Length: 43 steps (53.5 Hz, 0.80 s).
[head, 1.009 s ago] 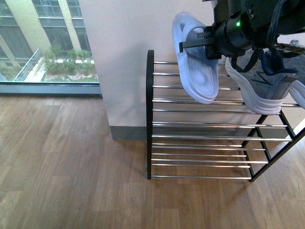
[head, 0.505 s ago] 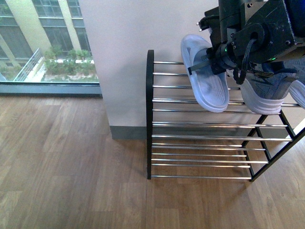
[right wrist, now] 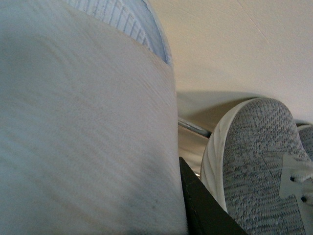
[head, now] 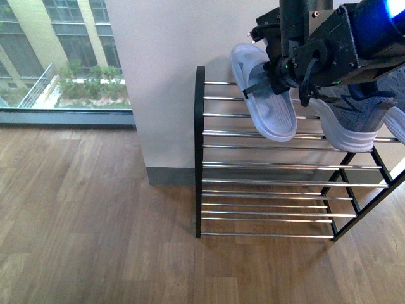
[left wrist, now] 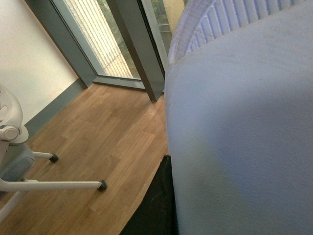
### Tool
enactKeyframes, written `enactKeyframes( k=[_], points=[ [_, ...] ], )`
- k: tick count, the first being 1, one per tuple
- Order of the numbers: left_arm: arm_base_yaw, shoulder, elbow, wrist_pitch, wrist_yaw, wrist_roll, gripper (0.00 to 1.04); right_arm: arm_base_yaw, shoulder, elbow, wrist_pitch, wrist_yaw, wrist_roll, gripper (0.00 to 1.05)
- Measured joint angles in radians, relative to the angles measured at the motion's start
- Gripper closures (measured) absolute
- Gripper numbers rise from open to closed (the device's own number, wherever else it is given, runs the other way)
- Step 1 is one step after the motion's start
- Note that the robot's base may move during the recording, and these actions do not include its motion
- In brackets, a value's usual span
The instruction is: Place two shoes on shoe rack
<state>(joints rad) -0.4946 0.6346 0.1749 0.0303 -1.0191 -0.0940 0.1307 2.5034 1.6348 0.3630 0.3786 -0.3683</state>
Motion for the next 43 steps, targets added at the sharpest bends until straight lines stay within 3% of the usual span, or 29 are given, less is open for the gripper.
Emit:
enactKeyframes(
  k=[19, 43],
  points=[
    [0.0, 0.0, 0.0, 0.0, 0.0, 0.0, 1.03, -0.083, 0.099, 0.108, 0.047, 0.047, -0.204, 1.03],
    [0.0, 0.0, 0.0, 0.0, 0.0, 0.0, 1.03, -0.094, 0.11, 0.167, -0.086, 0.074, -0.221, 1.03]
  ],
)
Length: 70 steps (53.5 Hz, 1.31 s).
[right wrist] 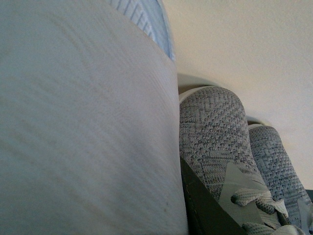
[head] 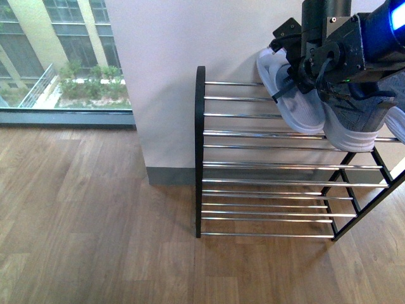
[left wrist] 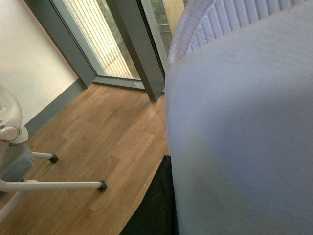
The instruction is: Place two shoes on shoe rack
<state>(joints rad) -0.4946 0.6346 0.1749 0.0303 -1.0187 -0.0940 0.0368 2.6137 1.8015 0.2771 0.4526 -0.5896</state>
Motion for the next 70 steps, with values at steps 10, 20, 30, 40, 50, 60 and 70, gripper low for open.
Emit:
enactKeyframes(
  k=[10, 20, 30, 40, 50, 60, 70],
  points=[
    [0.0, 0.0, 0.0, 0.0, 0.0, 0.0, 1.03, 0.001, -0.028, 0.006, -0.138, 0.013, 0.102, 1.03],
    [0.0, 0.0, 0.0, 0.0, 0.0, 0.0, 1.03, 0.003, -0.047, 0.013, -0.227, 0.02, 0.195, 1.03],
    [0.0, 0.0, 0.0, 0.0, 0.0, 0.0, 1.03, 0.005, -0.054, 0.008, -0.252, 0.028, 0.238, 1.03],
    [0.0, 0.0, 0.0, 0.0, 0.0, 0.0, 1.03, 0.004, -0.054, -0.006, -0.195, 0.041, 0.235, 1.03],
    [0.0, 0.0, 0.0, 0.0, 0.0, 0.0, 1.03, 0.003, -0.054, -0.014, -0.205, 0.021, 0.243, 0.92],
    [0.0, 0.0, 0.0, 0.0, 0.0, 0.0, 1.03, -0.005, -0.071, -0.041, -0.249, -0.035, 0.274, 0.69],
    [0.0, 0.0, 0.0, 0.0, 0.0, 0.0, 1.03, -0.017, -0.143, -0.116, -0.251, -0.108, 0.272, 0.4]
  ],
)
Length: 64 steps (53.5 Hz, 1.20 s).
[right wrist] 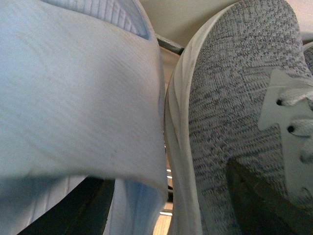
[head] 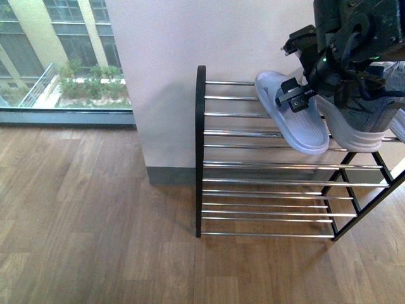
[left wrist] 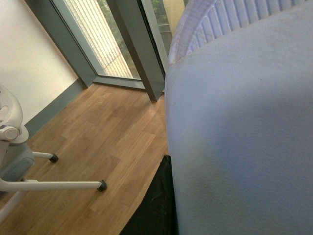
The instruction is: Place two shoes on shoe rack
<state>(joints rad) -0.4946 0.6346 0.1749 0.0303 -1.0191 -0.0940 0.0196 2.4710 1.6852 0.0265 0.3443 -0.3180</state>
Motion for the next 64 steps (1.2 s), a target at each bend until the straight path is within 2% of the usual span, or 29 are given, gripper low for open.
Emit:
enactKeyframes(
  k=[6, 9, 15, 20, 24, 28, 29, 31, 33, 36, 39, 47, 48, 57, 64],
  points=[
    [0.0, 0.0, 0.0, 0.0, 0.0, 0.0, 1.03, -0.046, -0.103, -0.042, -0.078, -0.087, -0.008, 0.16],
    [0.0, 0.0, 0.0, 0.0, 0.0, 0.0, 1.03, -0.082, -0.151, -0.042, -0.125, -0.123, -0.005, 0.08],
    [0.0, 0.0, 0.0, 0.0, 0.0, 0.0, 1.03, -0.174, -0.249, -0.04, -0.144, -0.174, -0.023, 0.09],
    [0.0, 0.0, 0.0, 0.0, 0.0, 0.0, 1.03, -0.253, -0.349, -0.088, -0.024, -0.195, -0.098, 0.09],
    [0.0, 0.0, 0.0, 0.0, 0.0, 0.0, 1.03, -0.279, -0.39, -0.114, 0.032, -0.222, -0.106, 0.1],
    [0.0, 0.0, 0.0, 0.0, 0.0, 0.0, 1.03, -0.293, -0.432, -0.203, 0.247, -0.378, -0.026, 0.18],
    [0.0, 0.0, 0.0, 0.0, 0.001, 0.0, 1.03, -0.294, -0.451, -0.248, 0.339, -0.435, 0.015, 0.22],
    [0.0, 0.0, 0.0, 0.0, 0.0, 0.0, 1.03, -0.293, -0.47, -0.298, 0.425, -0.479, 0.046, 0.25],
    [0.0, 0.0, 0.0, 0.0, 0.0, 0.0, 1.03, -0.282, -0.509, -0.401, 0.575, -0.54, 0.132, 0.32],
    [0.0, 0.0, 0.0, 0.0, 0.001, 0.0, 1.03, -0.251, -0.57, -0.556, 0.74, -0.551, 0.209, 0.42],
    [0.0, 0.0, 0.0, 0.0, 0.0, 0.0, 1.03, -0.222, -0.628, -0.691, 0.841, -0.548, 0.251, 0.53],
    [0.0, 0.0, 0.0, 0.0, -0.001, 0.0, 1.03, -0.187, -0.744, -0.903, 0.933, -0.518, 0.285, 0.74],
    [0.0, 0.0, 0.0, 0.0, -0.001, 0.0, 1.03, -0.183, -0.772, -0.948, 0.948, -0.509, 0.292, 0.79],
    [0.0, 0.0, 0.0, 0.0, 0.0, 0.0, 1.03, -0.167, -0.872, -1.103, 0.991, -0.473, 0.304, 1.02],
    [0.0, 0.0, 0.0, 0.0, 0.0, 0.0, 1.03, -0.142, -0.944, -1.204, 1.011, -0.463, 0.307, 1.03]
  ],
)
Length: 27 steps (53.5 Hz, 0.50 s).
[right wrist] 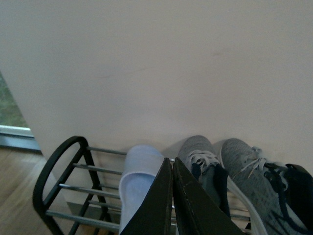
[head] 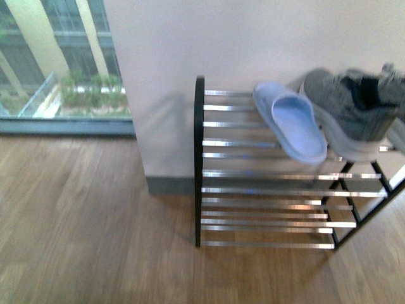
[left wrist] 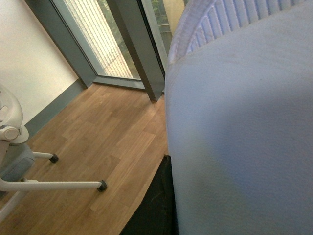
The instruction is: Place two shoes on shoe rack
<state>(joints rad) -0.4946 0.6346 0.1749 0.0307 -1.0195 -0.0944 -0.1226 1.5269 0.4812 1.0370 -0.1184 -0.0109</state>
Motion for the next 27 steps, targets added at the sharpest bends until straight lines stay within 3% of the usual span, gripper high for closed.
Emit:
enactKeyframes(
  k=[27],
  points=[
    [0.0, 0.0, 0.0, 0.0, 0.001, 0.0, 1.03, 0.116, -0.332, -0.359, 0.014, 0.111, 0.0, 1.03]
  ],
)
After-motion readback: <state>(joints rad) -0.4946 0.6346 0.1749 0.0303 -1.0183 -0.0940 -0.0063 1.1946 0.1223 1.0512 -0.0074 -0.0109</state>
